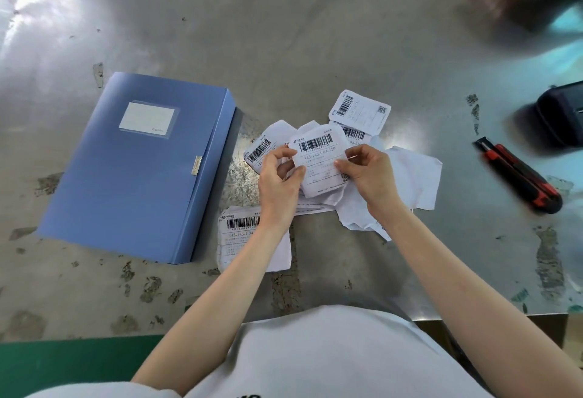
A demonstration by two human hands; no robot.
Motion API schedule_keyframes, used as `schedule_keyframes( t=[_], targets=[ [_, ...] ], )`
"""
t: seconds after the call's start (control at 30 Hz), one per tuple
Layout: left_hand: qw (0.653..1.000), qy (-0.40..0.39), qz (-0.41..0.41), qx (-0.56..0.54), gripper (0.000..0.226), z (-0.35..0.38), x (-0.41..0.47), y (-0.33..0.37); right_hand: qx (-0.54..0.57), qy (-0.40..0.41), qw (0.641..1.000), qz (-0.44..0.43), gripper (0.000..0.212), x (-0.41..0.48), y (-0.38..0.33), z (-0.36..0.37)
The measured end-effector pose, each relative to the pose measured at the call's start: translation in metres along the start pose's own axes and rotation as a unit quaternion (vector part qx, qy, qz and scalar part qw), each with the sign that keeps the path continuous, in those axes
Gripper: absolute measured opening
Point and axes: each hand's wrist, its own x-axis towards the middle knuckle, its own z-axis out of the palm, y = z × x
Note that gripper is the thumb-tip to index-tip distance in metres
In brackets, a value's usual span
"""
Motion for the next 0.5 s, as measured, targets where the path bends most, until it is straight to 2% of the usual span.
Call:
schedule_keyframes(
  t=[0.1,0.2,0.33,0.5],
  targets=[
    [0.999,-0.017,-0.004,-0.036,0.037,-0.002,-0.002,0.000,-0.036,0.040,0.998,-0.035,0.044,0.000,0.000,-0.002],
    [0.998,-0.024,0.006,-0.049,0.042,-0.003,-0.003,0.002,0.013,0.016,1.000,0.001,0.062,0.001,-0.001,-0.008],
    [1.000,-0.007,0.020,-0.005,0.040,-0.002,0.002,0.002,0.087,-0.018,0.995,0.034,0.052,0.000,0.001,-0.012],
    [0.990,-0.015,0.055,0.132,0.029,-0.002,0.014,-0.001,0.087,0.015,0.996,0.027,0.030,0.001,0.007,-0.017]
  ],
)
